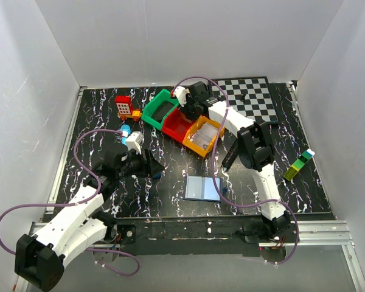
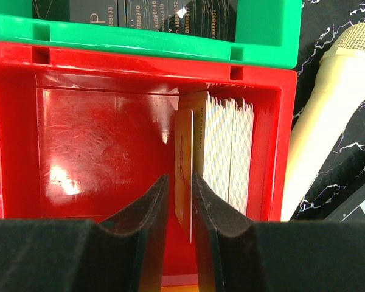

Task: Take the credit cards out of the card holder
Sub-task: Place the credit card in the storage box.

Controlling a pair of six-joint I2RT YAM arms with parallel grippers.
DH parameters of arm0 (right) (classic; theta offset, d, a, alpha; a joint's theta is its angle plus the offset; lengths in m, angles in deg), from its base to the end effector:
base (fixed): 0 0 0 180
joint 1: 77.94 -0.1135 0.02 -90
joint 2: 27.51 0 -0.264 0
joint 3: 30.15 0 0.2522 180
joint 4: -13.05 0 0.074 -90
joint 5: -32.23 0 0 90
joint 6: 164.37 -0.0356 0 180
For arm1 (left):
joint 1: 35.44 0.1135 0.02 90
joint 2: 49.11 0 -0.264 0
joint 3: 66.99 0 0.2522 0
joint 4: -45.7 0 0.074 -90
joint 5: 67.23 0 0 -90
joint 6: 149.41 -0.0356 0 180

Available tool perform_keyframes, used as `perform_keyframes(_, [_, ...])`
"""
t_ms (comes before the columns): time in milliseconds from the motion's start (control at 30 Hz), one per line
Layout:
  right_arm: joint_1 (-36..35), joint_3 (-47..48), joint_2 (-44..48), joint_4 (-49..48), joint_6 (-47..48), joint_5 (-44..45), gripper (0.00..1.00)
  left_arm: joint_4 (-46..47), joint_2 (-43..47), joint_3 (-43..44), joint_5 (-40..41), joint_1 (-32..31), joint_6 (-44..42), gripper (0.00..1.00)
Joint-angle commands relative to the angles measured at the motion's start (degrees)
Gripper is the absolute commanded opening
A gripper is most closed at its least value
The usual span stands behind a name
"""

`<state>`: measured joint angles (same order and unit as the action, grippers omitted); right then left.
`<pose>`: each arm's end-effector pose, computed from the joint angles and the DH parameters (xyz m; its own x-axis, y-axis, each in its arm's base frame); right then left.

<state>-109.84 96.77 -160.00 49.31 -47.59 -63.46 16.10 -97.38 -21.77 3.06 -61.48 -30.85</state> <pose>0.4488 0.2835 0.2107 -0.2403 -0.6777 -0.6950 -0.7805 0.5605 -0.2767 0.1624 -0.0927 0.2391 -0.7453 -0.1368 -0.6525 0.3553 0.7467 -0.5623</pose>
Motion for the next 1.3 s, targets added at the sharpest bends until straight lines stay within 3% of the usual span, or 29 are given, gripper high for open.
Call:
perform_keyframes(0, [1.40,1.27,2.93,-2.55,-0.33,2.53,0.31,0.72,0.63,1.41,-0.60,0.20,-0.52,0.54])
perform_keyframes(1000, [1.49,0.92,6.62,-2.55,-2.26,1.21,0.32,0.72,1.60,1.14,-1.04,0.20,-0.26,0.55])
perform_keyframes(1267, [1.40,0.48,14.52,-3.95,-6.12,1.38,0.37,0.54,2.39,1.23,-0.60,0.20,-0.08,0.57])
